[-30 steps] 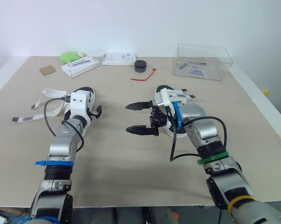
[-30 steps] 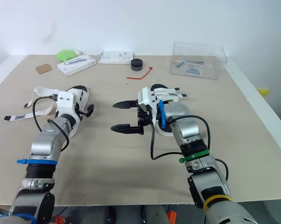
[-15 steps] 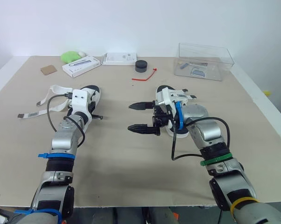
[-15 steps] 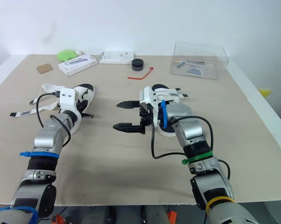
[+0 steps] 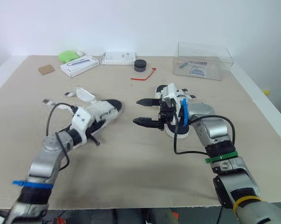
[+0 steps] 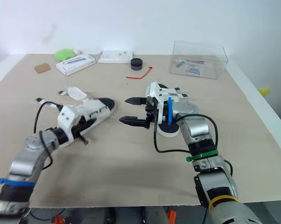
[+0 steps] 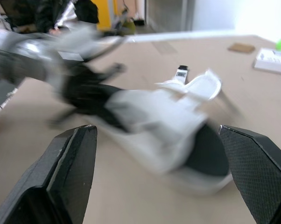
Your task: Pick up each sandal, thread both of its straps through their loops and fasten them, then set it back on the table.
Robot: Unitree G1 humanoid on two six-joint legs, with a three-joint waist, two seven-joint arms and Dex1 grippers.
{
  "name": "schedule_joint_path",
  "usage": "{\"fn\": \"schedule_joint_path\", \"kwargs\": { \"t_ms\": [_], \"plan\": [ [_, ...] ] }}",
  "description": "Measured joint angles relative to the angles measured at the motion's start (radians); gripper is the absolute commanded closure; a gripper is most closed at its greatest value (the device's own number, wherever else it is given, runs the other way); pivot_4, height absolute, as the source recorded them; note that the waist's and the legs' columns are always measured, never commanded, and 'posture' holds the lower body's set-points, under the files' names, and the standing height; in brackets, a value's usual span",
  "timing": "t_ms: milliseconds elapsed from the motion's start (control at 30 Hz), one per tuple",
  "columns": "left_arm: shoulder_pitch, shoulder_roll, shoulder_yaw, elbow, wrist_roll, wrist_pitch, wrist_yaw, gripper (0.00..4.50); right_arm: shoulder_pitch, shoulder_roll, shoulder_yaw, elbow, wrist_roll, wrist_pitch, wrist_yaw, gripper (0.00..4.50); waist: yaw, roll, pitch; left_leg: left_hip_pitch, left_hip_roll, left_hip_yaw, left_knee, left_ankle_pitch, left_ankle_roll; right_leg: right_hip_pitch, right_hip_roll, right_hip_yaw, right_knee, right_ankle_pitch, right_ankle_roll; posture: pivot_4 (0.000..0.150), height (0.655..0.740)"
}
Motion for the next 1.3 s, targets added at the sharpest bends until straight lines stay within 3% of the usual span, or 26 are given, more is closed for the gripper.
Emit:
{"fn": "schedule_joint_path", "kwargs": {
  "t_ms": [100,167,600,833,1067,1100,1167,1300],
  "plan": [
    [0.082,0.077,-0.037,-0.090,0.001,-0.085,-0.119,4.41,0.007,-0.005,0.001,-0.004,0.001,0.007,0.016,0.00,0.001,0.000,0.000,0.000,0.000,0.000,0.000,0.000,0.000,0.000,0.000,0.000,0.000,0.000,0.000,0.150,0.7400],
    [0.140,0.158,-0.062,-0.113,0.013,-0.240,-0.241,4.41,0.025,-0.022,0.002,-0.010,0.002,0.013,0.029,0.00,0.001,0.000,0.000,0.001,0.000,0.000,0.000,0.000,0.000,0.001,0.001,0.000,0.000,-0.001,0.000,0.150,0.7400],
    [0.016,0.214,-0.123,0.118,0.014,-0.617,-0.507,4.41,0.052,-0.025,0.004,-0.042,0.001,0.012,0.039,0.00,0.001,0.000,0.000,0.002,0.002,0.001,0.000,0.001,0.002,0.001,0.010,0.002,0.000,-0.003,0.001,0.150,0.7400],
    [0.003,0.220,-0.129,0.155,0.008,-0.660,-0.526,4.41,0.063,-0.028,0.004,-0.055,-0.002,0.012,0.040,0.00,-0.003,0.000,0.000,0.003,0.003,0.001,0.000,0.000,0.003,0.001,0.012,0.002,0.001,-0.003,0.001,0.150,0.7400],
    [0.003,0.228,-0.130,0.088,0.003,-0.509,-0.485,4.41,0.066,-0.057,0.008,-0.073,-0.003,0.026,0.057,0.00,-0.001,0.000,0.000,0.003,0.003,0.001,0.001,0.000,0.003,0.001,0.011,0.002,0.001,-0.003,0.002,0.150,0.7400],
    [0.003,0.237,-0.130,0.077,0.006,-0.481,-0.483,3.81,0.068,-0.076,0.014,-0.075,-0.003,0.037,0.081,0.56,0.000,0.000,0.000,0.003,0.002,0.001,0.001,0.000,0.003,0.001,0.011,0.002,0.001,-0.003,0.002,0.150,0.7400],
    [0.004,0.246,-0.130,0.073,0.008,-0.463,-0.483,3.59,0.072,-0.090,0.022,-0.076,-0.003,0.041,0.108,0.89,0.000,0.000,0.000,0.003,0.003,0.001,0.001,0.000,0.003,0.001,0.012,0.002,0.001,-0.003,0.002,0.150,0.7400],
    [0.010,0.268,-0.130,0.043,0.000,-0.404,-0.485,2.12,0.077,-0.111,0.046,-0.076,-0.003,0.042,0.161,2.41,-0.001,0.000,0.000,0.003,0.003,0.001,0.001,0.000,0.003,0.001,0.013,0.002,0.001,-0.003,0.001,0.150,0.7400]
  ]
}}
